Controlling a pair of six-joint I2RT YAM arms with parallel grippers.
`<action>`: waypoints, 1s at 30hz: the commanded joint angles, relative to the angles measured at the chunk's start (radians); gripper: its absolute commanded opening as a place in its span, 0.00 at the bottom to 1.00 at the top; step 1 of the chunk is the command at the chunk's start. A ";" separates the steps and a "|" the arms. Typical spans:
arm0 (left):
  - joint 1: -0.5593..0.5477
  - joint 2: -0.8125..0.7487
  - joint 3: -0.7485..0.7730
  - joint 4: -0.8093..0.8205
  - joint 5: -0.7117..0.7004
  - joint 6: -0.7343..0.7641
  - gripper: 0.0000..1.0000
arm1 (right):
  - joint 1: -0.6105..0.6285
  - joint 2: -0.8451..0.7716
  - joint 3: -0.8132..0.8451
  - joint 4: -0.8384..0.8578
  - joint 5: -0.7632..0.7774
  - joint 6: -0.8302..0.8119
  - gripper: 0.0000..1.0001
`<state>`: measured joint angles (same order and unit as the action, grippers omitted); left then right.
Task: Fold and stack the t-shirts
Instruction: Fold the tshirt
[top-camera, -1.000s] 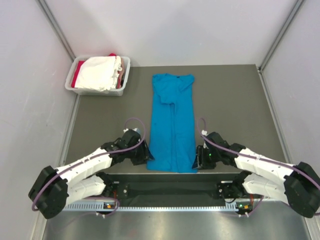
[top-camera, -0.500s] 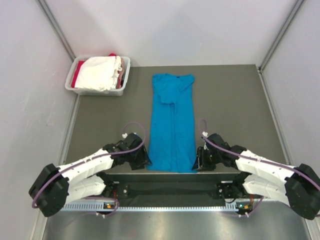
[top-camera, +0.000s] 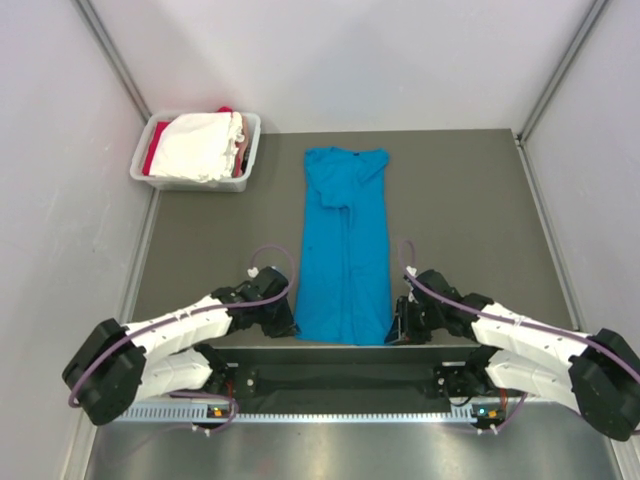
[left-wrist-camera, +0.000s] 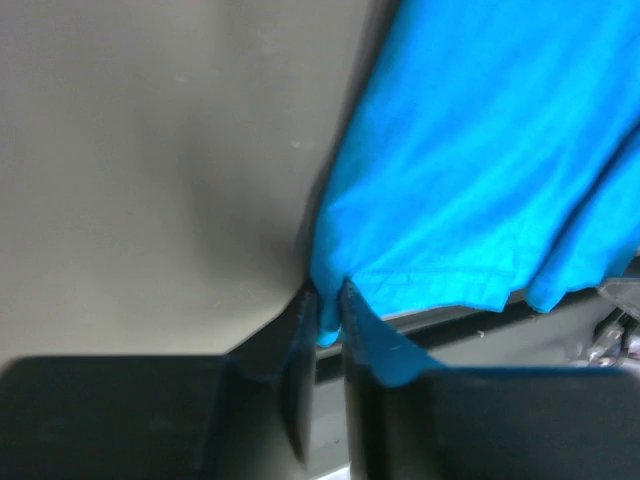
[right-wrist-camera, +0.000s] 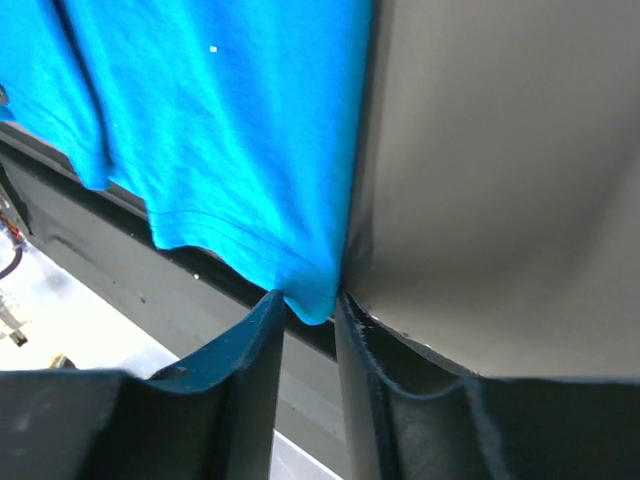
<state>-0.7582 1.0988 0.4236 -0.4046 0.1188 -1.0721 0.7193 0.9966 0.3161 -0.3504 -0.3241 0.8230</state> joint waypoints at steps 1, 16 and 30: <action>-0.015 0.030 -0.008 -0.013 -0.036 0.012 0.09 | -0.004 0.028 -0.045 -0.078 0.071 -0.012 0.25; -0.020 -0.008 0.176 -0.051 -0.148 0.142 0.00 | -0.004 -0.030 0.130 -0.134 0.106 -0.065 0.00; 0.117 0.196 0.463 0.067 -0.259 0.385 0.00 | -0.216 0.193 0.523 -0.079 0.174 -0.350 0.00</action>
<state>-0.7040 1.2377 0.8402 -0.4286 -0.1249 -0.7929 0.5316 1.1034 0.7151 -0.5026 -0.1913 0.5850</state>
